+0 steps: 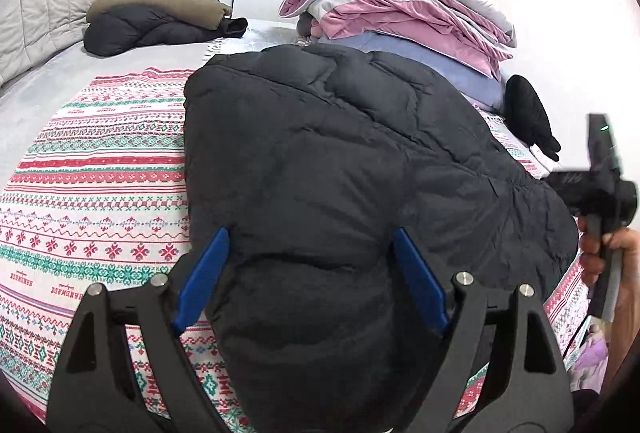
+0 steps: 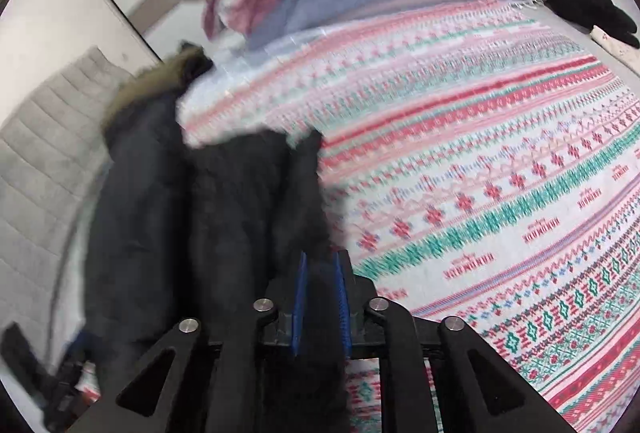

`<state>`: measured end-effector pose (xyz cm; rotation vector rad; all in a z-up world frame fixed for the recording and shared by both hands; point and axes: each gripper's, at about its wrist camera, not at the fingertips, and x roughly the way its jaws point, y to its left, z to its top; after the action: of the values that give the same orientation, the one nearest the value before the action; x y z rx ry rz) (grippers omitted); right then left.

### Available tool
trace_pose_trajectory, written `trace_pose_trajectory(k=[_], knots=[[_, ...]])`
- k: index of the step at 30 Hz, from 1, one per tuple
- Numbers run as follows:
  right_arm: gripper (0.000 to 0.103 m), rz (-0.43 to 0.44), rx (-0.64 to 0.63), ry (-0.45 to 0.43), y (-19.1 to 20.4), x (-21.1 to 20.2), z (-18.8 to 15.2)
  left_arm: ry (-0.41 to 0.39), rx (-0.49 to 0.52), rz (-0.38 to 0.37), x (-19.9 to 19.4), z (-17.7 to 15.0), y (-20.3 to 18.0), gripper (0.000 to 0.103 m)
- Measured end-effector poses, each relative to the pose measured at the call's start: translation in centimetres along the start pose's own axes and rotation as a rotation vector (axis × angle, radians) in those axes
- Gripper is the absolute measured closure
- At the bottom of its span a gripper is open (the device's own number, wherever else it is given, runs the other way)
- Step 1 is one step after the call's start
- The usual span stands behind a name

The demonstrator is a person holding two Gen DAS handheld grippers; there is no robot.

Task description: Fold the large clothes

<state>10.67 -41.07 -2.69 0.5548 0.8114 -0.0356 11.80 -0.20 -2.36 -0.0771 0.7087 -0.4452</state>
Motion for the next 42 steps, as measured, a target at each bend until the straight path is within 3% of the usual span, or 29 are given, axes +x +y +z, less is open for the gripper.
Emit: trace_pose_trajectory(k=[1,3,5,7,11,13,14,15,19,22,24,26,28,30,33,34,38,42], knots=[[0.078,0.043,0.01,-0.026,0.5,-0.8,0.2,0.001,0.0,-0.001,0.0,0.0,0.0,0.018],[0.051,0.161,0.036,-0.069,1.0,-2.3,0.5,0.002,0.007,0.002,0.1,-0.1,-0.2,0.018],[0.034,0.291,0.039,-0.092,3.0,-2.6,1.1,0.002,0.015,0.004,0.1,-0.2,-0.4,0.018],[0.034,0.366,-0.004,-0.082,5.2,-2.1,1.4,0.003,0.01,0.002,0.2,-0.2,-0.4,0.018],[0.034,0.289,-0.119,-0.01,8.8,1.1,1.1,0.004,0.006,-0.002,0.2,-0.2,-0.2,0.018],[0.044,0.218,-0.179,0.019,10.2,3.2,0.4,0.005,0.003,0.0,0.3,-0.2,-0.2,0.018],[0.078,0.211,-0.21,0.024,10.8,3.8,0.1,0.003,-0.003,0.0,0.4,-0.2,-0.2,0.018],[0.089,0.216,-0.241,0.03,11.7,4.2,-0.2,0.001,-0.009,0.004,0.4,0.0,-0.1,0.018],[0.096,0.223,-0.318,-0.113,14.2,1.4,-0.6,-0.018,-0.037,-0.008,-0.2,0.7,0.3,0.018],[0.096,0.207,-0.311,-0.212,13.4,-1.9,0.0,-0.04,-0.06,-0.029,-0.8,1.1,0.8,0.018],[0.096,0.134,-0.317,-0.224,12.9,-2.3,0.0,-0.036,-0.07,-0.035,-0.9,1.2,1.1,0.018],[0.095,0.048,-0.288,-0.169,11.4,-1.2,-0.4,-0.022,-0.078,-0.033,-0.5,1.1,1.5,0.018],[0.09,-0.063,-0.242,-0.03,9.4,3.0,-1.0,-0.002,-0.091,-0.029,-0.1,0.9,1.9,0.018],[0.082,-0.116,-0.19,0.087,7.9,5.9,-1.7,0.02,-0.122,-0.05,0.4,0.9,2.4,0.018],[0.077,-0.132,-0.203,0.078,8.6,5.8,-1.3,0.041,-0.179,-0.094,0.8,1.0,3.2,0.018],[0.074,-0.116,-0.199,0.076,8.9,5.4,-1.2,0.047,-0.2,-0.117,1.0,1.1,3.5,0.018],[0.026,0.019,-0.109,0.076,7.8,4.3,-0.4,0.08,-0.266,-0.181,2.0,1.5,4.9,0.018],[0.022,0.152,0.021,0.075,5.5,4.7,0.8,0.125,-0.342,-0.227,3.7,1.5,6.2,0.018]])
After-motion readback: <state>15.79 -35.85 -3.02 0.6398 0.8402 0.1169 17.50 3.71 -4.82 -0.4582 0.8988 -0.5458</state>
